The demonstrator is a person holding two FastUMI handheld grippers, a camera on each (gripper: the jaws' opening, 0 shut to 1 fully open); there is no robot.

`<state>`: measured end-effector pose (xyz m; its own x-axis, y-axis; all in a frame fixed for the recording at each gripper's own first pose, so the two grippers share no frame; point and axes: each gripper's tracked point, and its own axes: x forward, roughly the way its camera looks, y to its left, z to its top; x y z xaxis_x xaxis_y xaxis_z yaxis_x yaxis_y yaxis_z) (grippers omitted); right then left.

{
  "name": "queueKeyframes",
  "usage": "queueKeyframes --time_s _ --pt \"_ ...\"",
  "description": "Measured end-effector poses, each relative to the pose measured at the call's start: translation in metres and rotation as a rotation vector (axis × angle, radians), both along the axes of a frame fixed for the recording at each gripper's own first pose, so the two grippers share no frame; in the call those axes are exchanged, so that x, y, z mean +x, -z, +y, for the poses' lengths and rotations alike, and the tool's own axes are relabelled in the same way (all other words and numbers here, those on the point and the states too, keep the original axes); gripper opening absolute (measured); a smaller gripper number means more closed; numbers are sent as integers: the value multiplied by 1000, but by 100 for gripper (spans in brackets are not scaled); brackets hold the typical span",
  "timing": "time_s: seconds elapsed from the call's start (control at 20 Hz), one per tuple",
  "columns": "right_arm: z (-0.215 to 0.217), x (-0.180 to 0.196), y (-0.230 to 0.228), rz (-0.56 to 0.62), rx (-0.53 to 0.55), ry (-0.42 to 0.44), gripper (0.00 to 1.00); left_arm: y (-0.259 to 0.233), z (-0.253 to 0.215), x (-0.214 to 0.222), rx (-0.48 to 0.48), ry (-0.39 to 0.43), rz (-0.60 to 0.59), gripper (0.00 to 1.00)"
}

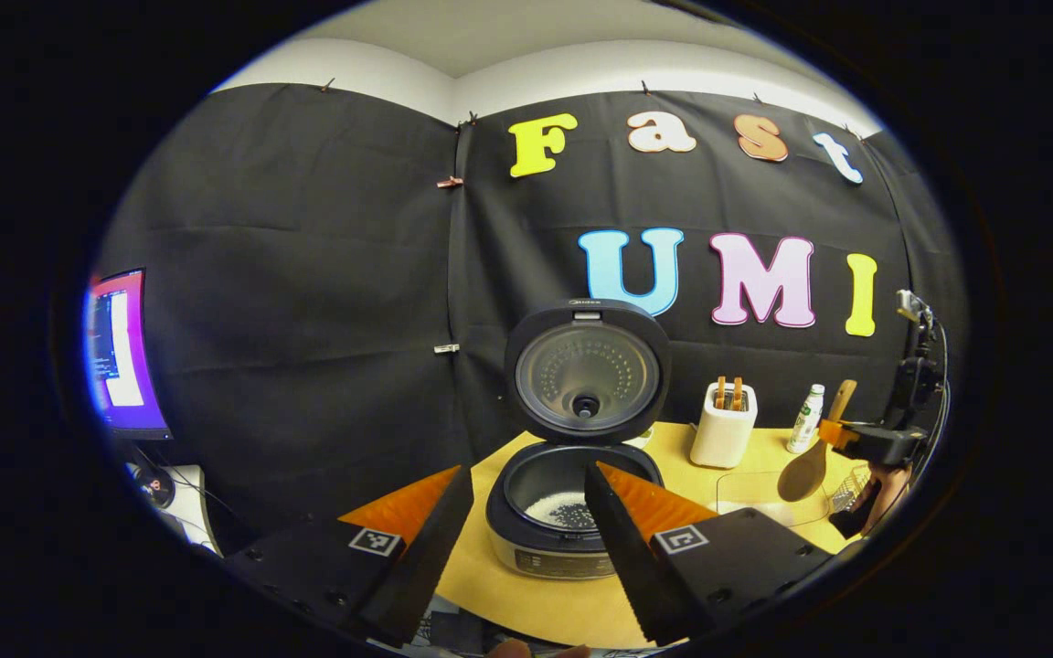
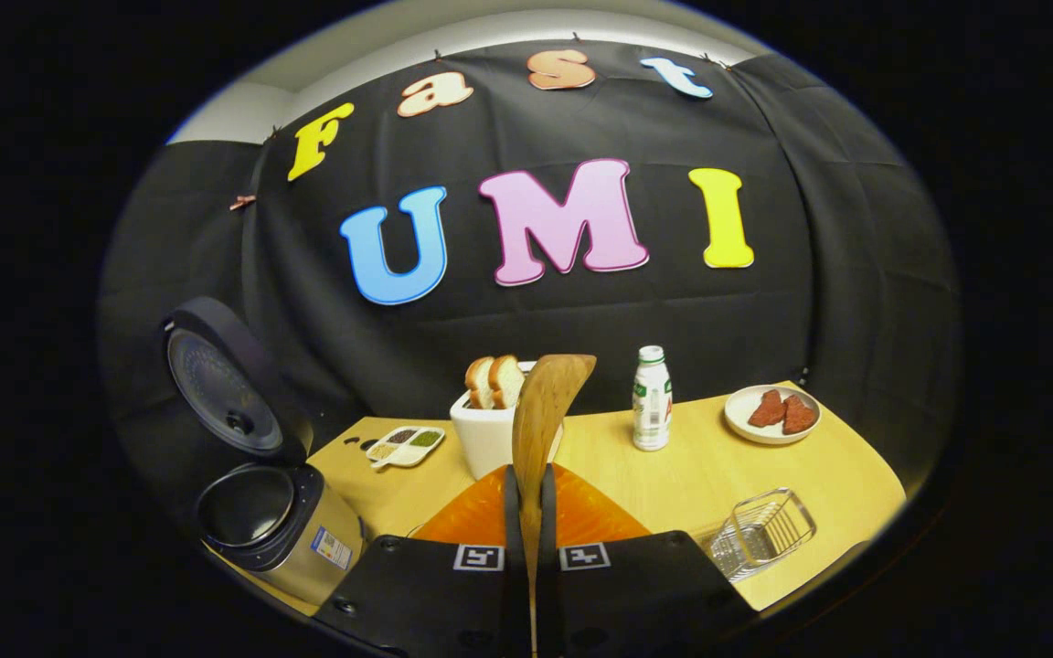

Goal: Close the left gripper, press the button to open the rice cooker; take a wooden spoon from the chopstick holder with the right hand, scoop a spoonful of rice and pour it into the rice cooker, then put the wooden spoon back into the chopstick holder.

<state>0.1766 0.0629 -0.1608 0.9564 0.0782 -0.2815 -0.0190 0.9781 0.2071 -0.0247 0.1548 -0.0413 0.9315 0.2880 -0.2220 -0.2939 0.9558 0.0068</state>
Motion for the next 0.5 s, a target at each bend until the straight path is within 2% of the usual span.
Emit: queueKeyframes --time_s 0.35,0.5 --pt "47 0 63 95 -31 0 7 10 20 15 14 45 25 85" --pt "54 -4 67 101 -42 25 7 12 21 14 17 63 29 86"
